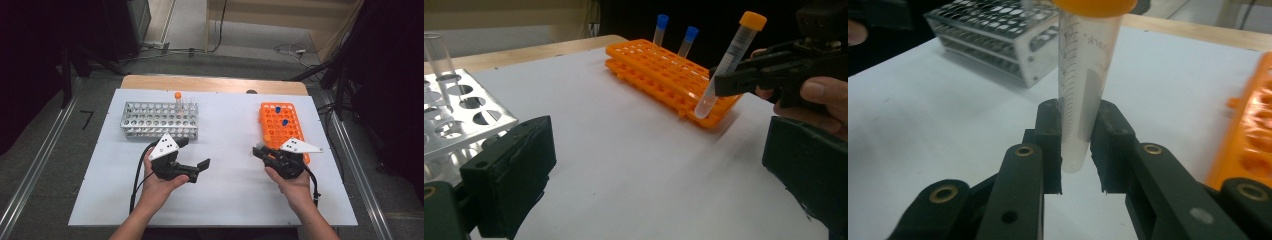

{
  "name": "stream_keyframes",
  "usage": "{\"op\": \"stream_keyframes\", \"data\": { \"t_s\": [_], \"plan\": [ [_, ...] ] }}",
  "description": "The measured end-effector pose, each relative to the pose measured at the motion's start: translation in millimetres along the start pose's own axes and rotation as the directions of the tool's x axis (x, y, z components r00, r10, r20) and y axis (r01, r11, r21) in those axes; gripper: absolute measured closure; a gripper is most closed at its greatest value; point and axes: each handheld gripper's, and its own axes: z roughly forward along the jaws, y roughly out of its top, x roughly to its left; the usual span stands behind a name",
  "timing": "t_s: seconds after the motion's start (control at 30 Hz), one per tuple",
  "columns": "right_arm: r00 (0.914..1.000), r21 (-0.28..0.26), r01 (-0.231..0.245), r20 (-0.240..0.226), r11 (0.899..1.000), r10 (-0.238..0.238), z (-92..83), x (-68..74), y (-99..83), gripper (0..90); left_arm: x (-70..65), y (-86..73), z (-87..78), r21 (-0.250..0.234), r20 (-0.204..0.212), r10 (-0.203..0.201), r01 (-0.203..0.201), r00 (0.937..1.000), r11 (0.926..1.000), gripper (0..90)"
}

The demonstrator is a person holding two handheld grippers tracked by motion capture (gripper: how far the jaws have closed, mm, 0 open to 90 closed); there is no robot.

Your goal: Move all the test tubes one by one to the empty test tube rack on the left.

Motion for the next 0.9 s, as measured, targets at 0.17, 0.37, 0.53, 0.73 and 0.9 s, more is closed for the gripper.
{"op": "stream_keyframes", "data": {
  "t_s": [0.17, 0.37, 0.53, 0.73, 0.9],
  "plan": [
    [0.9976, 0.025, 0.039, -0.058, 0.999, -0.037, 11.0, 21.1, 0.3, 73.0, -5.9, 0.7, 3.4, -0.002, 0.024, 0.010, -0.010, 0.9997, 1.0000, 2.6],
    [0.9907, 0.047, 0.083, -0.112, 0.995, -0.077, 21.8, 42.1, -0.3, 73.0, -13.8, 1.4, 7.9, -0.003, 0.061, 0.022, -0.022, 0.9979, 0.9998, 7.4],
    [0.9856, 0.060, 0.101, -0.142, 0.993, -0.091, 28.5, 54.9, -0.9, 73.0, -19.6, 0.7, 13.4, 0.007, 0.088, 0.036, -0.037, 0.9955, 0.9993, 14.6],
    [0.9791, 0.071, 0.124, -0.171, 0.990, -0.111, 33.1, 65.8, -1.8, 73.0, -24.2, -0.9, 16.9, 0.007, 0.120, 0.054, -0.055, 0.9913, 0.9984, 25.2],
    [0.9750, 0.073, 0.139, -0.185, 0.988, -0.123, 34.5, 71.4, -1.4, 73.0, -25.9, -1.2, 16.8, 0.001, 0.143, 0.062, -0.063, 0.9878, 0.9980, 39.0]
  ]
}}
